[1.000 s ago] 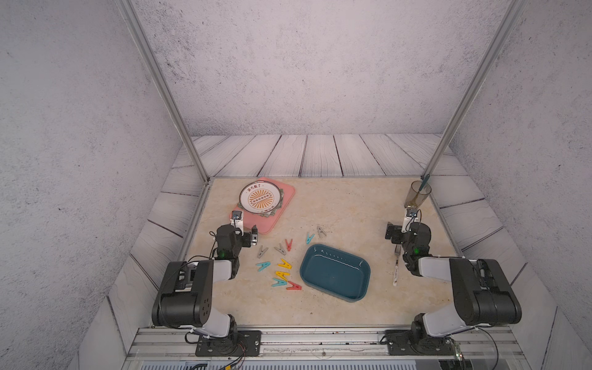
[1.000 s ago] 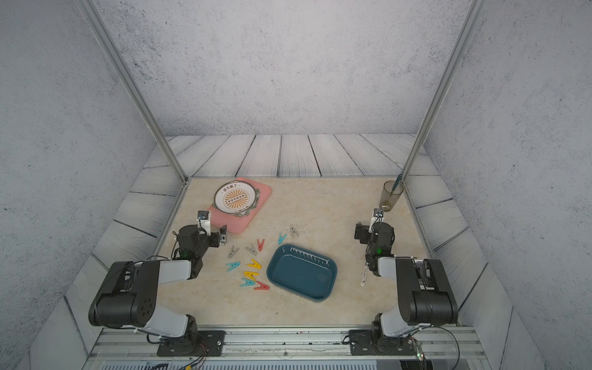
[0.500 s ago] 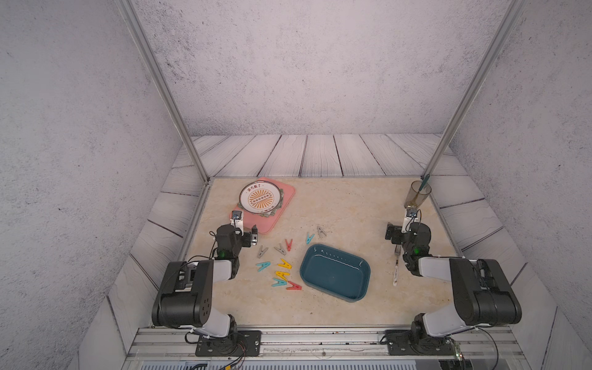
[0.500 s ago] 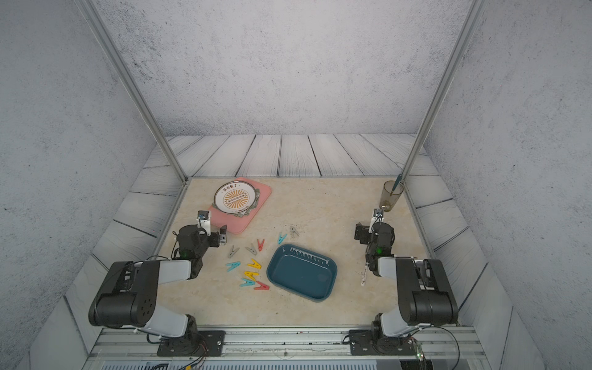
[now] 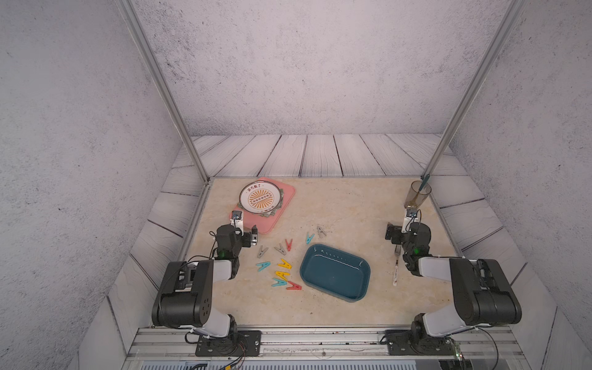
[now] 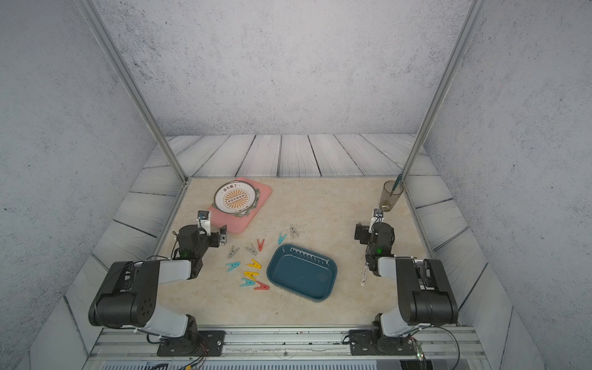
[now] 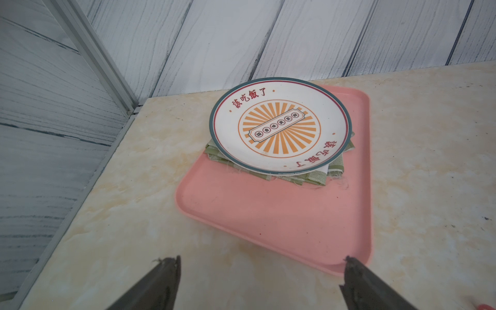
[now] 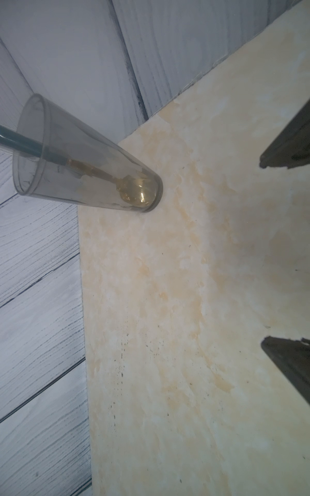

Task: Take the clothespins out of the storage box
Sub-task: Reset both arms

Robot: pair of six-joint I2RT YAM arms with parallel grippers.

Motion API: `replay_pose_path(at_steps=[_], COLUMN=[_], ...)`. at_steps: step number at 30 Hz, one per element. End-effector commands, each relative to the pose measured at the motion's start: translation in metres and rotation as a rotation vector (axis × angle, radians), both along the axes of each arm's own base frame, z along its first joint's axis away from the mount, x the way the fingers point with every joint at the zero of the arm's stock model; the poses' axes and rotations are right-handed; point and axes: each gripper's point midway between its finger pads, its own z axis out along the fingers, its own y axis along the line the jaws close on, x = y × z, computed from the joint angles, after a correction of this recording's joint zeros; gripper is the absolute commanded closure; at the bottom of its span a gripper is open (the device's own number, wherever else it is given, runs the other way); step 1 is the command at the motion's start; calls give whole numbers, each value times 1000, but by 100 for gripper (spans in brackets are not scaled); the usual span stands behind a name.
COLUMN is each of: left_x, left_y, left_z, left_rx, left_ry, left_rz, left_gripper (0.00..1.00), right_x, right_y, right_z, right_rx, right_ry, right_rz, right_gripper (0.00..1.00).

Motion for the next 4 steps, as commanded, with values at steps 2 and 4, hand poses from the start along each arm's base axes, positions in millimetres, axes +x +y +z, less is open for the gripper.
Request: replay_pose_path(at_steps=[2,4], left_x=[6,6], left_y=[3,3], left_z=[3,4], left_rx=[-9,-9], left_ry=[-4,-7], left_rz=[13,12], left_gripper=[2,2], right_x=[4,3], right_y=[2,2], right_z=[-2,-2], right_rx=[-5,-5], right_ry=[8,8], right_rz=[8,9], right_gripper=[1,1])
